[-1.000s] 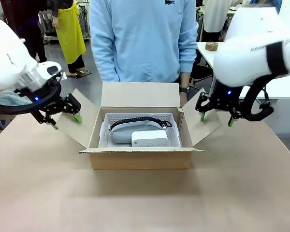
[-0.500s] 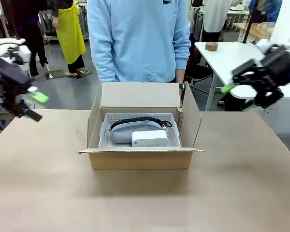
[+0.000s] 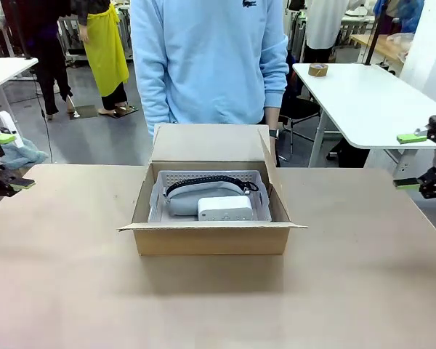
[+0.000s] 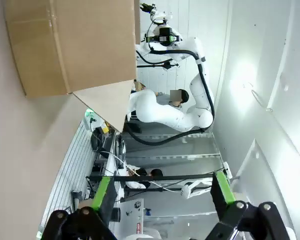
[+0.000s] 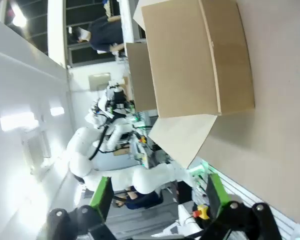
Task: Pack the gift set into the box.
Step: Lift both hands away from the flaps of the Package Box, then press and hold the closed box until the human finishes sealing it.
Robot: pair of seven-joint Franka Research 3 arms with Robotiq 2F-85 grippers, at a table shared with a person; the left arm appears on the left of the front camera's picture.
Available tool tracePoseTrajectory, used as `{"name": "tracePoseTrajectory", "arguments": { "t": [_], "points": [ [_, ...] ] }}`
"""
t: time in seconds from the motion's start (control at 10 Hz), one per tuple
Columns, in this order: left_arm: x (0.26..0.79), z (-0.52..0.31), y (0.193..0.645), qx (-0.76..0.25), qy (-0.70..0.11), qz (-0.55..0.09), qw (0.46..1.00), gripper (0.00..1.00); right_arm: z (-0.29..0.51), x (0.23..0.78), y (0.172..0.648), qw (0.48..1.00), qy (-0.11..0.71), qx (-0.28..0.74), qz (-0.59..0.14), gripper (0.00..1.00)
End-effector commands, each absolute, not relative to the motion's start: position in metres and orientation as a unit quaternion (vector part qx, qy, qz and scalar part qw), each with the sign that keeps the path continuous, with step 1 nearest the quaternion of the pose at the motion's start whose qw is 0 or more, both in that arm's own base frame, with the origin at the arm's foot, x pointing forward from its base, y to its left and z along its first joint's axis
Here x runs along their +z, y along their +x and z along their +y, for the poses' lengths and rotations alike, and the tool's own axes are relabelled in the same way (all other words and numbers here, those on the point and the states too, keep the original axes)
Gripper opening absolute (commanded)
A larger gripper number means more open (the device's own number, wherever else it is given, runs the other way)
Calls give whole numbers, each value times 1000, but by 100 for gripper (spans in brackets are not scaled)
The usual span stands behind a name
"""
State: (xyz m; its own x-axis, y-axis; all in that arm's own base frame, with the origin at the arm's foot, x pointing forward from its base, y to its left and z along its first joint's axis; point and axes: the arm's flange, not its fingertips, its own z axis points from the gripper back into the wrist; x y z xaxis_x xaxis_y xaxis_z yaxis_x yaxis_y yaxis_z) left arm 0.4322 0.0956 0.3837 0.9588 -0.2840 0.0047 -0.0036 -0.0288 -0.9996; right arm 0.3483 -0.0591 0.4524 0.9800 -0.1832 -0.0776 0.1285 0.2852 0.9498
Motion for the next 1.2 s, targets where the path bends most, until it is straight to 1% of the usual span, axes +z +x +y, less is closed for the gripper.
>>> {"name": "tracePoseTrajectory", "arguments": {
  "t": [0.0, 1.1],
  "points": [
    [421, 76, 405, -163, -684, 79, 707, 100, -42, 475, 350, 827, 556, -63, -43, 100],
    [421, 76, 405, -163, -684, 79, 707, 100, -42, 475, 350, 827, 556, -63, -43, 100]
  ]
}}
